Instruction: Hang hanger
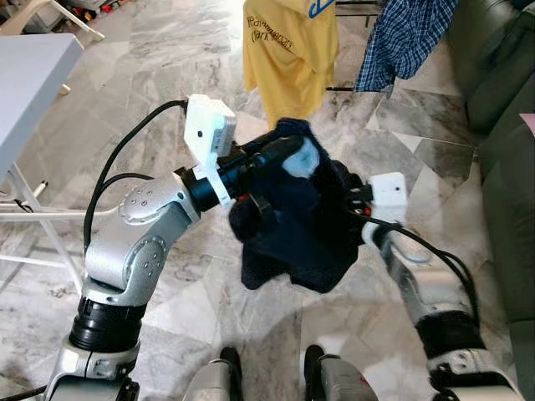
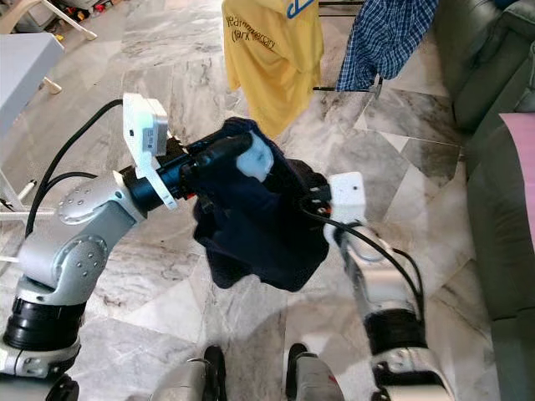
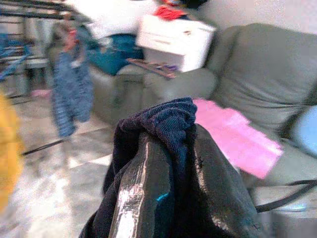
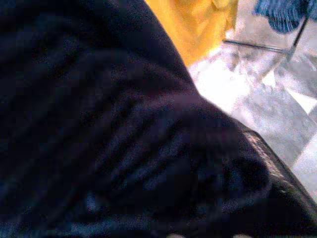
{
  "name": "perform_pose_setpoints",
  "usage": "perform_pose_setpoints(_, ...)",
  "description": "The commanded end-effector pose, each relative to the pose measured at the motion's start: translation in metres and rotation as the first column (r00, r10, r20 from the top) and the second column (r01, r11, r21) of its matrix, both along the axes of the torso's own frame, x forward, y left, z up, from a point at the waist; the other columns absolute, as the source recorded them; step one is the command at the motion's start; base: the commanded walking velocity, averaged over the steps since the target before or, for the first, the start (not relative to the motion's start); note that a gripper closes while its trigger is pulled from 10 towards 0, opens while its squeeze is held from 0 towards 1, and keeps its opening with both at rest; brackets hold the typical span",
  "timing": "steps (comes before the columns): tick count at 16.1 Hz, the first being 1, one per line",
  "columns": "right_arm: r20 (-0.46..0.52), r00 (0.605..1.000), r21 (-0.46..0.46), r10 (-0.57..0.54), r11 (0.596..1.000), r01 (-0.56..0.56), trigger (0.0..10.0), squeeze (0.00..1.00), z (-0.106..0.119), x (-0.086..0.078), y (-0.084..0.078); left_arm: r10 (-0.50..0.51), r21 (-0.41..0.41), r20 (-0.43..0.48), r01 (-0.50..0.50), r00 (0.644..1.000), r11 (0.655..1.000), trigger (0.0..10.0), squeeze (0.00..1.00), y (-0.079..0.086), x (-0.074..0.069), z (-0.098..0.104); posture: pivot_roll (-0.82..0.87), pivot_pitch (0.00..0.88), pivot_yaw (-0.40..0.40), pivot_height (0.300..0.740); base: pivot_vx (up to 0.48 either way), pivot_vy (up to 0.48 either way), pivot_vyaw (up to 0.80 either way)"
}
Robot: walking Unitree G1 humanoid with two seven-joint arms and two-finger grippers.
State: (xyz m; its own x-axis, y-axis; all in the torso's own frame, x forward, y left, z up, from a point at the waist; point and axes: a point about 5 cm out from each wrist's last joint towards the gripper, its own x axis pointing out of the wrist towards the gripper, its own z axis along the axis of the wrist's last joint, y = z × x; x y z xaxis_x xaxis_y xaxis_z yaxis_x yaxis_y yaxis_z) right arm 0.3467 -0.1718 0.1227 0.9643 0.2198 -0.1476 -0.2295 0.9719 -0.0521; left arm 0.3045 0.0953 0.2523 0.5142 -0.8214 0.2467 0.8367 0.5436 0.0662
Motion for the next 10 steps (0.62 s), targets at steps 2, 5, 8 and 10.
perform_pose_setpoints(2, -0.046, 0.999, -0.007, -0.009, 1.000, 0.009, 0.0, 0.00, -0.010, -0.011, -0.018, 0.055, 0.007, 0.069, -0.055, 0.996, 0.998, 10.0, 0.00, 0.012, 0.004, 0.006, -0.02, 0.267, 0.074, 0.740, 0.000, 0.000, 0.00)
perform_pose_setpoints(5, -0.048, 0.999, -0.008, -0.026, 1.000, 0.025, 0.0, 0.00, -0.005, -0.018, -0.038, 0.094, 0.032, 0.045, -0.096, 0.995, 0.995, 10.0, 0.00, 0.016, 0.009, -0.010, -0.03, 0.268, 0.077, 0.740, 0.000, 0.000, 0.00)
perform_pose_setpoints(8, -0.038, 0.999, 0.040, 0.016, 0.999, -0.014, 0.0, 0.00, 0.006, -0.025, -0.045, 0.167, 0.065, 0.037, -0.169, 0.985, 0.983, 10.0, 0.00, 0.019, 0.013, -0.033, -0.06, 0.272, 0.077, 0.740, 0.000, 0.000, 0.00)
perform_pose_setpoints(10, -0.012, 0.999, 0.114, 0.040, 0.993, -0.039, 0.0, 0.00, 0.021, -0.028, -0.043, 0.226, 0.085, 0.018, -0.227, 0.974, 0.970, 10.0, 0.00, 0.022, 0.016, -0.053, -0.06, 0.273, 0.077, 0.740, 0.000, 0.000, 0.00)
